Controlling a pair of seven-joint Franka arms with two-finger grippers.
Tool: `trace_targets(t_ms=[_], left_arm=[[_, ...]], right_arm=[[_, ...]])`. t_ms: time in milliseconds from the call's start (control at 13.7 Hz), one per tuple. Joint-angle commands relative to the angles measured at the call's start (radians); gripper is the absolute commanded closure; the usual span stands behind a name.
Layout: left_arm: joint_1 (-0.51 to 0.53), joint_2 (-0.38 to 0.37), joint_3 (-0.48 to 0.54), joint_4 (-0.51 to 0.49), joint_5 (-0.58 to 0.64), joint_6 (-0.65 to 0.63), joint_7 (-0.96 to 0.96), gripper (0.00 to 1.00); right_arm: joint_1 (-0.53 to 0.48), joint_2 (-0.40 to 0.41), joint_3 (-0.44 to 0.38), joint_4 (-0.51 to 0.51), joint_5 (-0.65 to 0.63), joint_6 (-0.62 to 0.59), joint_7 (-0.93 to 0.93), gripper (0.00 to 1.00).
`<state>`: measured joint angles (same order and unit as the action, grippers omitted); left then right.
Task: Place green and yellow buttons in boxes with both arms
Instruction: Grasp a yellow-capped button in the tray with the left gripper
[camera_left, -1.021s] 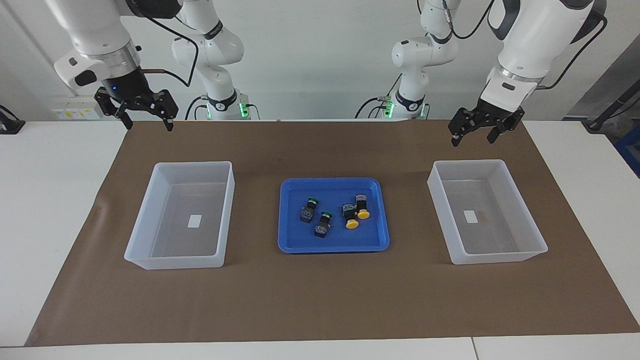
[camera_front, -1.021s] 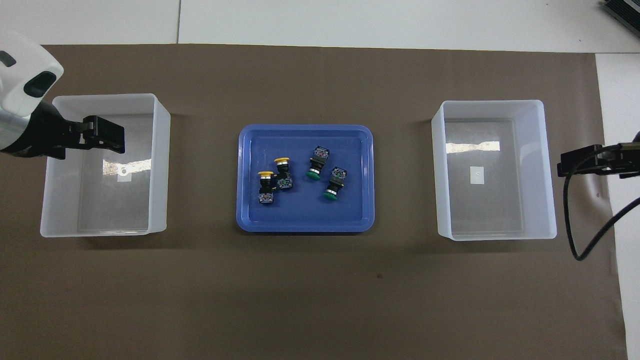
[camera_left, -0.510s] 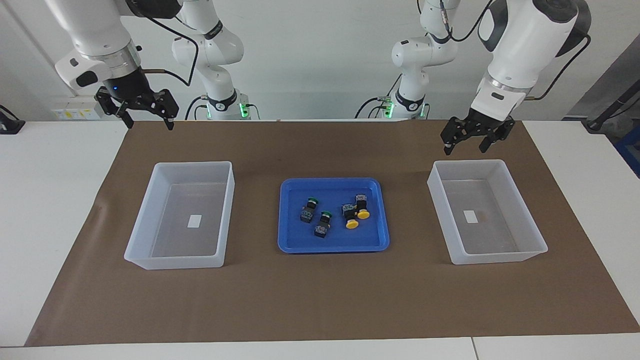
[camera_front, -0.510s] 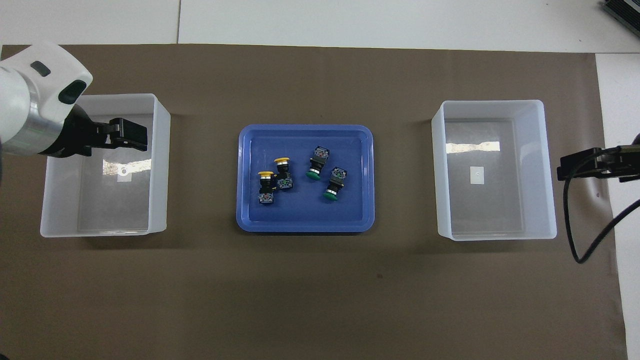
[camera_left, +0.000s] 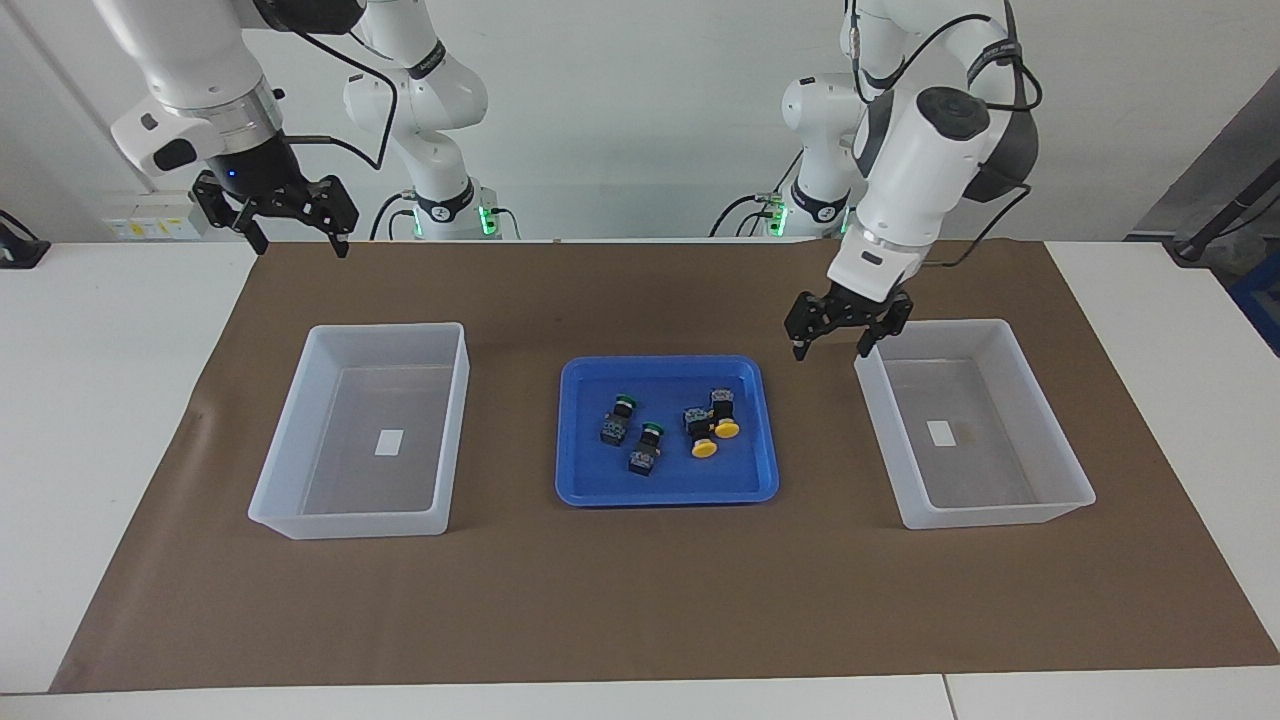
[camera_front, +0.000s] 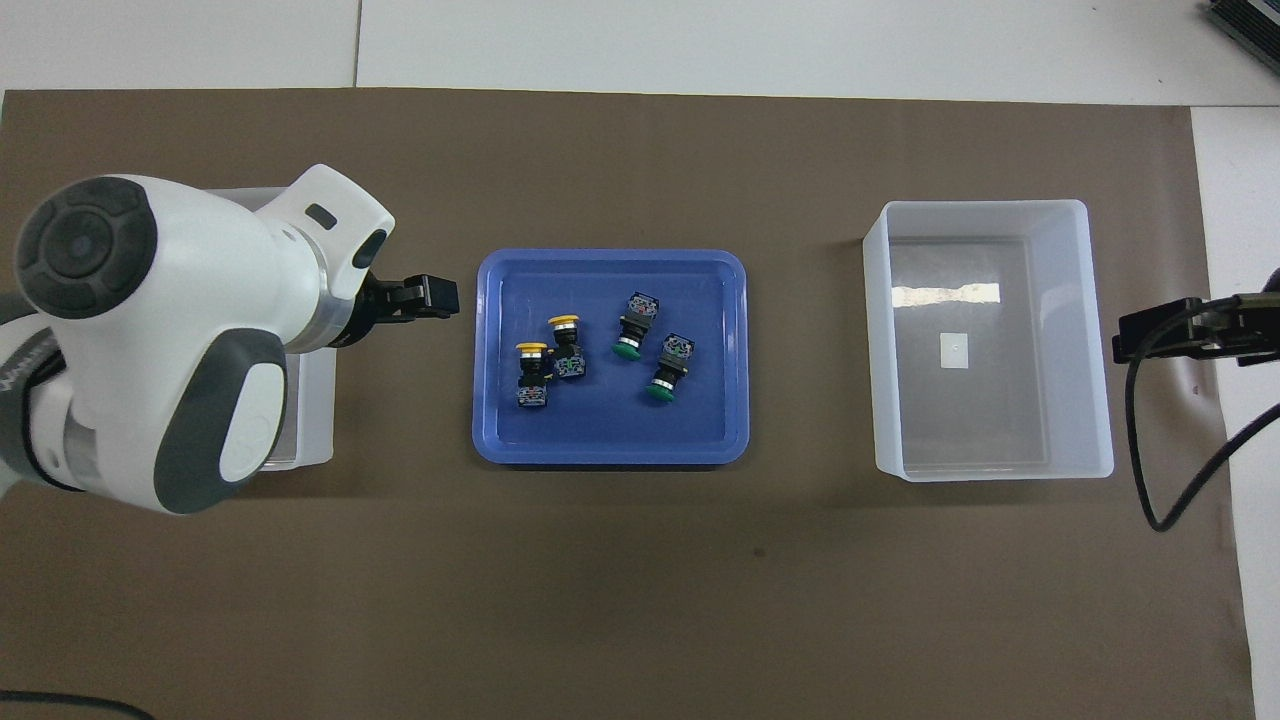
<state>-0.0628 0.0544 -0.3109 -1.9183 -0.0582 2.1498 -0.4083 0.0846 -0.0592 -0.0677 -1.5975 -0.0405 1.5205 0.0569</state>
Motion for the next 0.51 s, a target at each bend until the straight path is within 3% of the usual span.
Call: trace_targets(t_ms=[0,438], left_arm=[[-0.046,0.007,0.015,-0.102,-0.008,0.149,-0.062,0.0],[-0.103,0.039,0.015,-0.211,-0.008,0.291,-0.072,0.0]], right_arm=[[-0.003,-0.028,0.014,-0.031,-0.001,0.004,0.001,0.0],[-0.003,-0.047,0.016,-0.078,0.05,0.07,0.008,0.0]])
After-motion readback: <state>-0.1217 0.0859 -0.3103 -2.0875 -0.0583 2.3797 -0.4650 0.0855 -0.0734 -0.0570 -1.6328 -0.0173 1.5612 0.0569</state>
